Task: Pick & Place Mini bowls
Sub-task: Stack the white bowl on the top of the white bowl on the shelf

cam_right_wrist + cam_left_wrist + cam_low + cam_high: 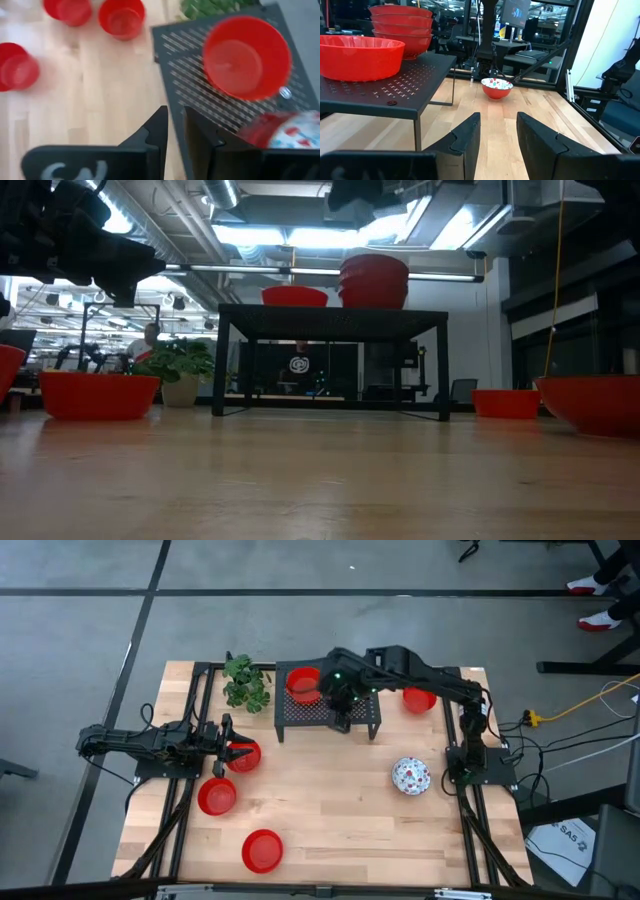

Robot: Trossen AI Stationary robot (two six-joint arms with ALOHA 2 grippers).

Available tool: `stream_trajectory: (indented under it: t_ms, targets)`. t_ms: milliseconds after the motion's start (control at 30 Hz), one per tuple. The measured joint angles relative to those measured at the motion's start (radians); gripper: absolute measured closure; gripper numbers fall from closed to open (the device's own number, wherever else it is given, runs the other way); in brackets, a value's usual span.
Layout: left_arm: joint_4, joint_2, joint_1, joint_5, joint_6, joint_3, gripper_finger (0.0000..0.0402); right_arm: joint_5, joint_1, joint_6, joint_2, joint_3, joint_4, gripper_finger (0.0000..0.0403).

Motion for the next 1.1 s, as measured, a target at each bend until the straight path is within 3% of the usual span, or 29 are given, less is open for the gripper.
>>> stream_trajectory:
  t_ms: [400, 533, 767, 1100]
  targets:
    - [0.0, 0.0, 0.0, 0.0, 0.0, 0.0, 0.0279, -0.013, 0.104, 0.001, 0.022, -0.024, 0.278, 0.0342]
    - [0.0, 0.0, 0.0, 0.0, 0.0, 0.0, 0.0279, -0.044, 0.124, -0.003, 0.042, -0.024, 0.298, 0.0342]
    - [-0.001, 0.0, 0.0, 0.001, 0.0, 0.0, 0.0279, -0.043, 0.134, 0.102, 0.078, -0.024, 0.247, 0.0342]
    - [-0.001, 0.0, 0.0, 0.0, 0.0, 0.0, 0.0279, -0.103, 0.144, 0.131, 0.115, -0.025, 0.014, 0.0342]
